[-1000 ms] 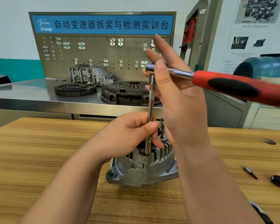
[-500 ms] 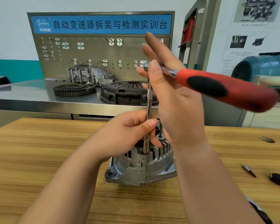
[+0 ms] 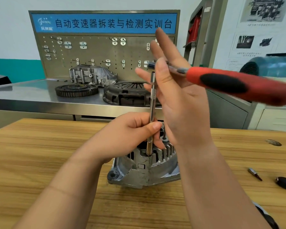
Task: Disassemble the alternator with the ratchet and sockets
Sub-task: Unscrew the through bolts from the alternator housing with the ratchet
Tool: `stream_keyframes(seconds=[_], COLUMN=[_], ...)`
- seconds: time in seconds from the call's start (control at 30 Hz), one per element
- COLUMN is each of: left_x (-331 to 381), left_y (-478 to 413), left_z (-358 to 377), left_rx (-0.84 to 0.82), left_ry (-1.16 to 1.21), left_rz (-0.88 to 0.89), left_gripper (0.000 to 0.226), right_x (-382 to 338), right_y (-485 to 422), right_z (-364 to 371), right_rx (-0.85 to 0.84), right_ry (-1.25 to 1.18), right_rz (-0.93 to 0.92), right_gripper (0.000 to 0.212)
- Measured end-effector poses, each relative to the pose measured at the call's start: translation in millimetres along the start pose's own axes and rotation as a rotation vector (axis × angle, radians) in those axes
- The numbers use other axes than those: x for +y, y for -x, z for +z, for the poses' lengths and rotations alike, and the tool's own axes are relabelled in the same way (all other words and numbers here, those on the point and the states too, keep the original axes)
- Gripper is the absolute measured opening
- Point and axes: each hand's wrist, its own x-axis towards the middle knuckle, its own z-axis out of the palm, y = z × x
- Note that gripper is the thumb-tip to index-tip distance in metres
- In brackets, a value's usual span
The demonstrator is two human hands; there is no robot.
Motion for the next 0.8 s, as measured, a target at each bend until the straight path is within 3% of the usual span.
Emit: stream_keyframes(seconds=[0.17, 0.23, 0.4, 0.47, 0.63, 0.8], left_x=[0.8, 1.4, -1.3, -1.1, 1.3, 0.0], left_y=[3.4, 2.8, -1.4, -0.3, 3.5, -0.4], left_z=[-3.0, -1.9, 0.7, -0.7, -3.6, 0.7], left_rx=[-0.043, -0.036, 0.021, -0.001, -0.053, 0.015], left_ry=[0.093, 0.045, -0.02, 0.029, 0.078, -0.004], left_rz=[-0.031, -0.015, -0.027, -0.03, -0.028, -0.022], left_gripper=[0.034, 0.033, 0.035, 0.032, 0.033, 0.035], right_x=[2.4, 3.8, 3.1, 3.2, 3.2, 0.4], right_y=[0.4, 0.1, 0.4, 0.2, 0.4, -0.7], right_z=[-0.5, -1.3, -1.7, 1.6, -0.2, -1.0], right_rx=[0.051, 0.08, 0.054, 0.044, 0.042, 0.049], right_ry=[-0.201, -0.171, 0.033, -0.032, -0.205, -0.059], right_rz=[0.284, 0.261, -0.023, 0.0, 0.262, 0.08], right_gripper=[0.039, 0.036, 0.042, 0.043, 0.04, 0.034])
